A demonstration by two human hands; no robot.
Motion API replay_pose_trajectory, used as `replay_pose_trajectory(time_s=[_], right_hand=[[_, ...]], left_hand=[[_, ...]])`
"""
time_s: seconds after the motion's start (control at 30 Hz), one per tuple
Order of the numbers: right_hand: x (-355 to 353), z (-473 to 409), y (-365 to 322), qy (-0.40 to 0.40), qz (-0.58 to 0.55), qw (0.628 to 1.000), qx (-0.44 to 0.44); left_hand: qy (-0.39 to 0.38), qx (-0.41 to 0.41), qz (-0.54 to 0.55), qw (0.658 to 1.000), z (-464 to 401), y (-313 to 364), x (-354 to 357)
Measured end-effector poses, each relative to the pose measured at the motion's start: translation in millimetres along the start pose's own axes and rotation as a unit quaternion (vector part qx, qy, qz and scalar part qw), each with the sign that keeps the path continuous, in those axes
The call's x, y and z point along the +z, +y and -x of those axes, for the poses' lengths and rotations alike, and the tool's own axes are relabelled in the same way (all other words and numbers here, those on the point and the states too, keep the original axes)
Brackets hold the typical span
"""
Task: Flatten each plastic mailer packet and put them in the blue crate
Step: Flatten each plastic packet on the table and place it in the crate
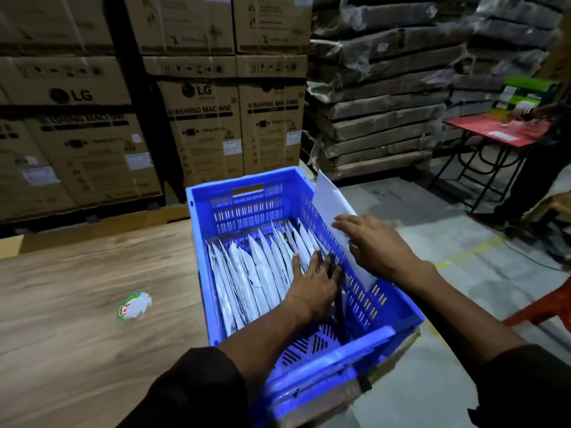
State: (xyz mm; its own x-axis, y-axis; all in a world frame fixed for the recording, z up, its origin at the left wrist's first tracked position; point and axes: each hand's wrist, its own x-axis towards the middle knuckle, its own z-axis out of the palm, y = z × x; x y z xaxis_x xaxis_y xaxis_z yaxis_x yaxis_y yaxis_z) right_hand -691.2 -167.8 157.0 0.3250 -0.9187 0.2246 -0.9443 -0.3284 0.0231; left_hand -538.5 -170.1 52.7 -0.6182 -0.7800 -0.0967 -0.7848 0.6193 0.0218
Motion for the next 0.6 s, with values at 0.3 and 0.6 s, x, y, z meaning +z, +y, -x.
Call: replay_pose_trajectory(time_s=[0.3, 0.6], right_hand=[[-1, -9, -16, -0.057, 0.072, 0.996, -0.004], [13, -12, -29, -0.066, 0.113, 0.991, -0.016]], left_hand=[[-0.012, 0.019, 0.021, 1.000, -30, -17, -10], [-0.036, -0.048, -0.074, 0.995, -30, -11, -2]])
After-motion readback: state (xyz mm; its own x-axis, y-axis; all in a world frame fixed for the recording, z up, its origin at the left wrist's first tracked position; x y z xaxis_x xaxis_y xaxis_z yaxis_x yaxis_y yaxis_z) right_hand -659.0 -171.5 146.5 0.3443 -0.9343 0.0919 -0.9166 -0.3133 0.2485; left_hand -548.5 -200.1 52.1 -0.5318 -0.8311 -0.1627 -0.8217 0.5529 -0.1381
